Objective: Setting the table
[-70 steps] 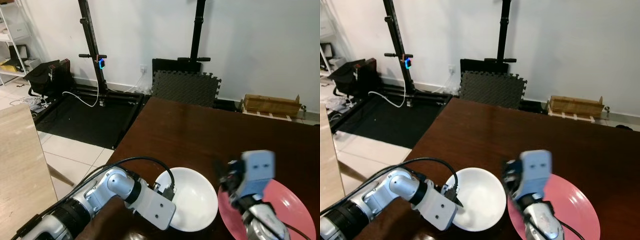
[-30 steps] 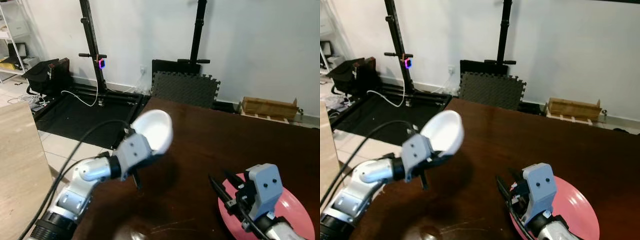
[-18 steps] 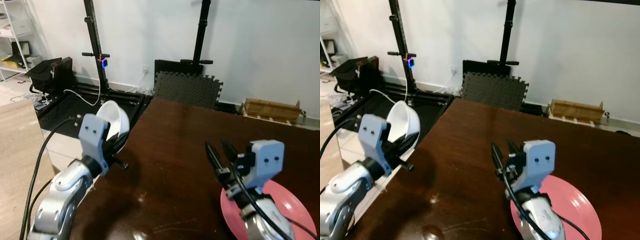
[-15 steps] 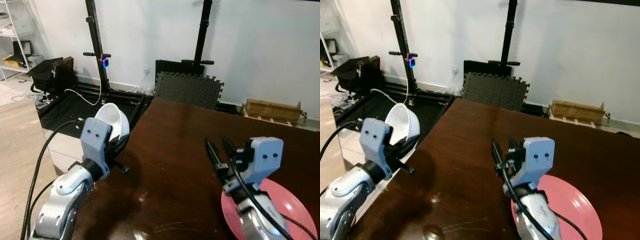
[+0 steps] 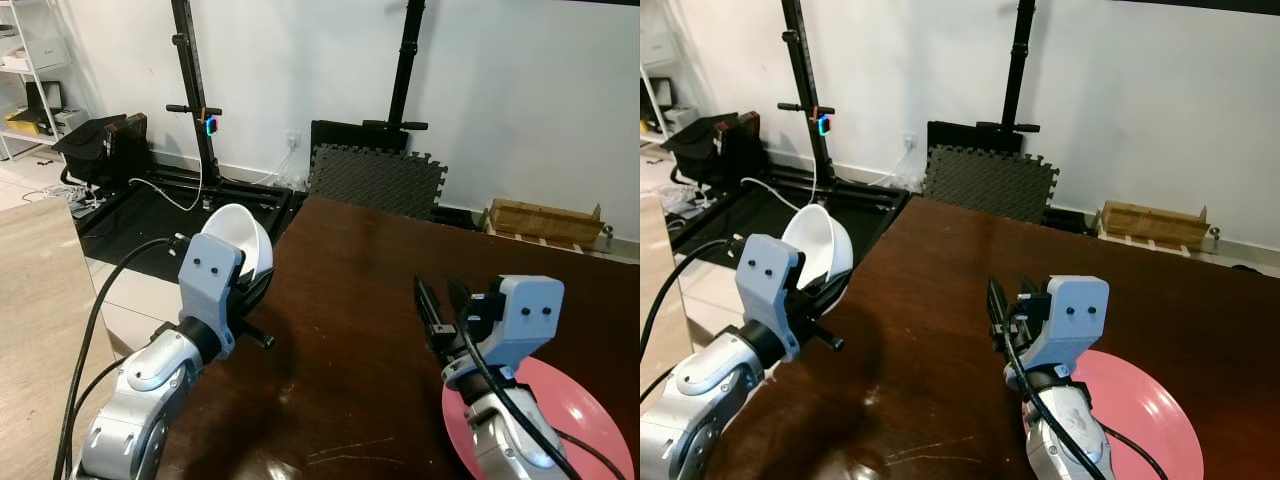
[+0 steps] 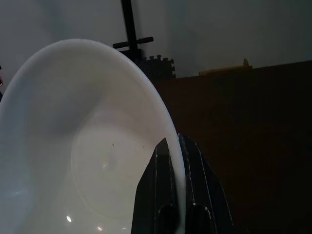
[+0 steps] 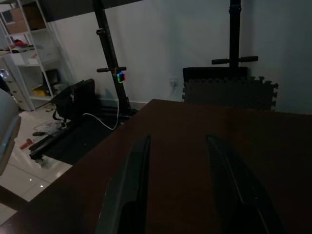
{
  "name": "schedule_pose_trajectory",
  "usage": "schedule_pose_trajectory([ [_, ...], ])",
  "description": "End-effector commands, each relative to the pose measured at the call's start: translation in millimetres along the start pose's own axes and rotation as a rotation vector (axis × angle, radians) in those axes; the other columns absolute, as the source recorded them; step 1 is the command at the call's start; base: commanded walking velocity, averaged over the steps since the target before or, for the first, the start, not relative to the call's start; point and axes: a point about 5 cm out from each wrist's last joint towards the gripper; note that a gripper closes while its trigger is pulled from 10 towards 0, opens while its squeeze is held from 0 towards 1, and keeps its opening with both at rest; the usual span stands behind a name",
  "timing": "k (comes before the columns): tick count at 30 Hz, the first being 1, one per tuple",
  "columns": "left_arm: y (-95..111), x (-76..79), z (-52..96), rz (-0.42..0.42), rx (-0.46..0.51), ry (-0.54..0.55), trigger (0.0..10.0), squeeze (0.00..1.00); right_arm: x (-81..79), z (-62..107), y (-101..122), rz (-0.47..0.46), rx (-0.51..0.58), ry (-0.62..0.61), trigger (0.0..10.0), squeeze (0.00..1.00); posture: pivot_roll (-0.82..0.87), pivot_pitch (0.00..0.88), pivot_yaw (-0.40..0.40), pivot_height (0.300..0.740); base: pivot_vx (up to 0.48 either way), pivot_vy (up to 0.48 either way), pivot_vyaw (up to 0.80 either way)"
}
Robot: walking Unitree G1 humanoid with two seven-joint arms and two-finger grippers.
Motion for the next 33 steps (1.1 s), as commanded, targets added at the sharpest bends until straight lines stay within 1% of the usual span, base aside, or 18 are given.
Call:
schedule_pose_trajectory([
  [1, 1.2, 2.2, 0.4, -0.004, -0.001, -0.005, 10.0, 0.00, 1.3, 1.9, -4.0, 0.002, -0.012, -0.012, 10.0, 0.00, 0.00, 0.058, 0.051, 0.740, -0.356, 0.326, 0.00],
  [13, -0.4, 6.0, 2.4, -0.020, -0.013, -0.008, 10.0, 0.00, 4.7, -0.2, -10.7, 0.032, -0.035, -0.038, 10.0, 0.00, 0.01, 0.057, 0.045, 0.740, -0.398, 0.271, 0.00],
  [20, -1.8, 4.1, 1.7, -0.020, -0.020, 0.008, 10.0, 0.00, 5.2, 0.0, -11.7, 0.037, -0.040, -0.040, 10.0, 0.00, 0.01, 0.055, 0.043, 0.740, -0.404, 0.262, 0.00],
  [33, -5.8, 3.9, -1.4, -0.035, -0.044, 0.022, 10.0, 0.00, 6.8, 1.0, -12.1, 0.041, -0.037, -0.052, 10.0, 0.00, 0.00, 0.052, 0.049, 0.740, 0.000, 0.022, 0.00],
])
Point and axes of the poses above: a point about 5 cm out from each wrist's last joint towards the gripper, its own z axis pointing back from the gripper into the wrist, its own y axis along the axis of the wrist's last joint, x = y × z, and after that the axes turned 7 degrees about -z, right-handed
